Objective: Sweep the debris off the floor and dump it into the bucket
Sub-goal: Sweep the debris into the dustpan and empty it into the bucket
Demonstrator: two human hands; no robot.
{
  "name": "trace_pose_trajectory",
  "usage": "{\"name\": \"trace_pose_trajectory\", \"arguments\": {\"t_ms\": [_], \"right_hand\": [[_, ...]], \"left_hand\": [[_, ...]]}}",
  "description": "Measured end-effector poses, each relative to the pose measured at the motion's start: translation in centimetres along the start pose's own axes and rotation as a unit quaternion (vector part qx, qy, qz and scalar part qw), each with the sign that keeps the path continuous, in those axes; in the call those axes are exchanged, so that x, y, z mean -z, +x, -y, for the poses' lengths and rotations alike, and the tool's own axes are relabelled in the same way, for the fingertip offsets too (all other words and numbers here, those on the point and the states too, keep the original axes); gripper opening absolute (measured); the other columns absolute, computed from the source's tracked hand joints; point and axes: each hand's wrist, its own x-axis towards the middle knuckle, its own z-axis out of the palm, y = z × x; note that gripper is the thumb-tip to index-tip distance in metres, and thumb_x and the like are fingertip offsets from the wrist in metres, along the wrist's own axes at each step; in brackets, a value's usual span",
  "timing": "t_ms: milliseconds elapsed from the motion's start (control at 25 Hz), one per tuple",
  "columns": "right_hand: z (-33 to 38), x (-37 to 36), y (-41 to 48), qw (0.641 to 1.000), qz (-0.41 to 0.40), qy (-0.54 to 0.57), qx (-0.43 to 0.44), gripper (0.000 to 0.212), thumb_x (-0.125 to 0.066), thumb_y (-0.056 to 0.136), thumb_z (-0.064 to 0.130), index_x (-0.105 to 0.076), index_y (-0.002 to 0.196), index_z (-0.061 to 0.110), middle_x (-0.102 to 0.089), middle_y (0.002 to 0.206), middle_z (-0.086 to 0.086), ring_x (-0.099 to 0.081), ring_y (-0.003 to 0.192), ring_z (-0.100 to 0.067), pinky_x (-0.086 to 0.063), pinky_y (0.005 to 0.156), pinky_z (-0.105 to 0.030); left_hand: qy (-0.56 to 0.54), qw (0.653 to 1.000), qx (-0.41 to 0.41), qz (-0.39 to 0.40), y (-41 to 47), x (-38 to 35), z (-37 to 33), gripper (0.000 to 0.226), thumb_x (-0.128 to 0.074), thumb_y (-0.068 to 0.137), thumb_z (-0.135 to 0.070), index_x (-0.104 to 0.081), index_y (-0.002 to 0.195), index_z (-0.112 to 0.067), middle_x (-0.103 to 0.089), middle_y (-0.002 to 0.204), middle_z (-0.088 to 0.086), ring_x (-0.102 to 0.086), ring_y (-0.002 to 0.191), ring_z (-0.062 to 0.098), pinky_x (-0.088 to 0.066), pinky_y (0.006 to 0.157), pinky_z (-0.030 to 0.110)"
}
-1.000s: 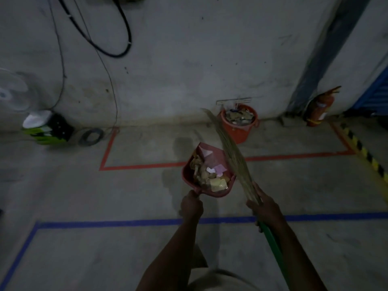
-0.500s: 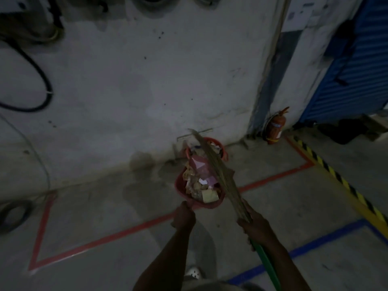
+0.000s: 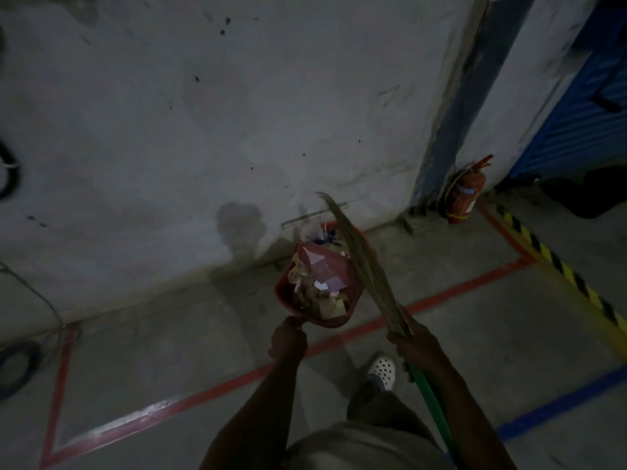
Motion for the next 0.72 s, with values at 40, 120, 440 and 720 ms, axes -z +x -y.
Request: {"name": "trace_pose_trajectory", "arguments": {"t_ms": [40, 120, 440, 720], "right_hand": [[0.7, 0.9, 2.8, 1.000, 0.001, 0.010, 0.004, 0.077, -0.070, 0.091, 0.029, -0.030, 0.152, 0.053, -0.071, 0.112, -0.008, -0.071, 0.084, -0.024, -0.061, 0.065, -0.037], [2.4, 3.4, 8.1, 1.000, 0.011, 0.019, 0.006, 0.078, -0.070, 0.091, 0.026, -0.030, 0.153, 0.052, -0.071, 0.103, -0.005, -0.067, 0.069, -0.019, -0.054, 0.051, -0.029], [8.3, 9.8, 19.4, 0.998, 0.041, -0.008, -0.041, 0.073, -0.069, 0.092, 0.035, -0.028, 0.146, 0.063, -0.068, 0.103, -0.004, -0.066, 0.057, -0.020, -0.052, 0.046, -0.028], [9.0, 9.0, 24.0, 0.990, 0.047, -0.004, -0.137, 0.072, -0.068, 0.091, 0.045, -0.026, 0.146, 0.064, -0.069, 0.091, -0.009, -0.069, 0.056, -0.031, -0.054, 0.045, -0.033]], "left_hand": [[0.002, 1.000, 0.004, -0.003, 1.8, -0.1, -1.2, 0.045, -0.048, 0.094, -0.010, -0.061, 0.129, -0.034, -0.063, 0.131, 0.003, -0.058, 0.120, 0.026, -0.049, 0.095, 0.034], [0.007, 1.000, 0.018, 0.003, 4.8, -0.2, -3.7, 0.044, -0.048, 0.096, -0.011, -0.061, 0.131, -0.034, -0.061, 0.134, 0.003, -0.057, 0.123, 0.026, -0.047, 0.095, 0.032], [0.043, 0.995, 0.082, 0.026, 15.2, -1.0, -13.9, 0.041, -0.046, 0.098, -0.015, -0.057, 0.132, -0.034, -0.058, 0.135, 0.005, -0.056, 0.122, 0.029, -0.047, 0.098, 0.039], [0.156, 0.982, 0.070, 0.085, 26.4, -2.7, -20.5, 0.038, -0.046, 0.100, -0.026, -0.052, 0.137, -0.022, -0.057, 0.134, 0.007, -0.056, 0.123, 0.029, -0.047, 0.102, 0.042]]}}
